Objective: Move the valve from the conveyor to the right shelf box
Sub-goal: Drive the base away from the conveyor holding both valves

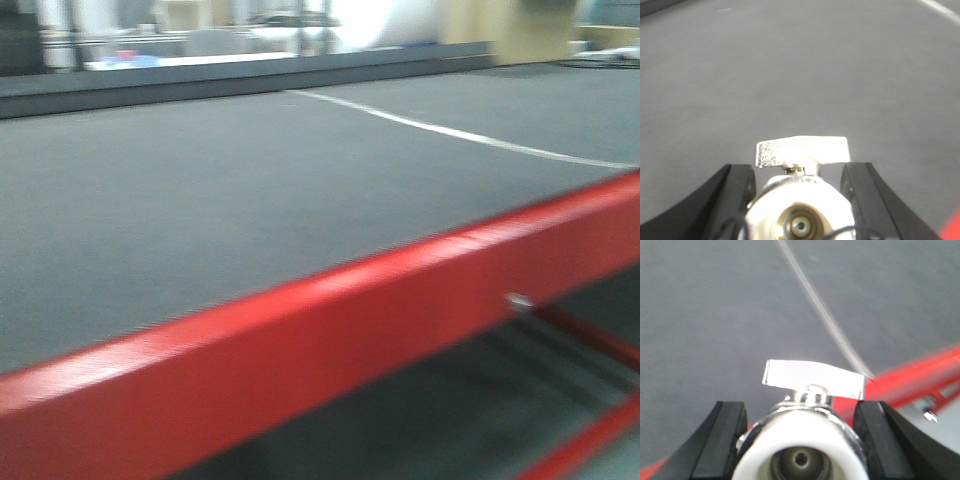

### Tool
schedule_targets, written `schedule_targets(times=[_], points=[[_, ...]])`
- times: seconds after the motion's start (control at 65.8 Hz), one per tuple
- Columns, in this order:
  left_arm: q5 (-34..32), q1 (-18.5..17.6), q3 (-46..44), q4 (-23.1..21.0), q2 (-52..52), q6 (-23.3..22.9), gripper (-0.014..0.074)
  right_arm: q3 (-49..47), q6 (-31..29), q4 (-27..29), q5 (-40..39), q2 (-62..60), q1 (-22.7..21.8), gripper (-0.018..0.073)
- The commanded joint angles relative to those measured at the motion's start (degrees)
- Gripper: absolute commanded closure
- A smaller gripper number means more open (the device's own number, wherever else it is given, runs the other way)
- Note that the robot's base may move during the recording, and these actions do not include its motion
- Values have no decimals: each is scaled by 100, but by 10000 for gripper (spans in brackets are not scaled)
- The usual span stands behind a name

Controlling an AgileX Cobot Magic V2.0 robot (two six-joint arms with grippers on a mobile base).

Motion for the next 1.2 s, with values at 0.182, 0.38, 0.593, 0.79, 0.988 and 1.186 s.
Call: schedule_targets(times=[0.182,0.38,0.593,0.79,0.988,1.186], points=[[-267,-21,-77,-70,-55,-28,708,-107,-17,-26,-384,-57,4,711],[-267,-21,-77,-70,-55,-28,708,-107,-17,-26,-384,-57,4,711],[-280,-21,-77,-70,-55,-28,708,-107,-17,-26,-384,-57,4,711],[-280,-21,-77,-70,-55,-28,708,-107,-17,-26,-384,-57,4,711],[-295,-21,-77,-70,-55,-28,708,-107,-17,-26,-384,-57,4,711],[-388,-21,-77,-70,-55,-28,708,-107,-17,-26,-384,-57,4,711]])
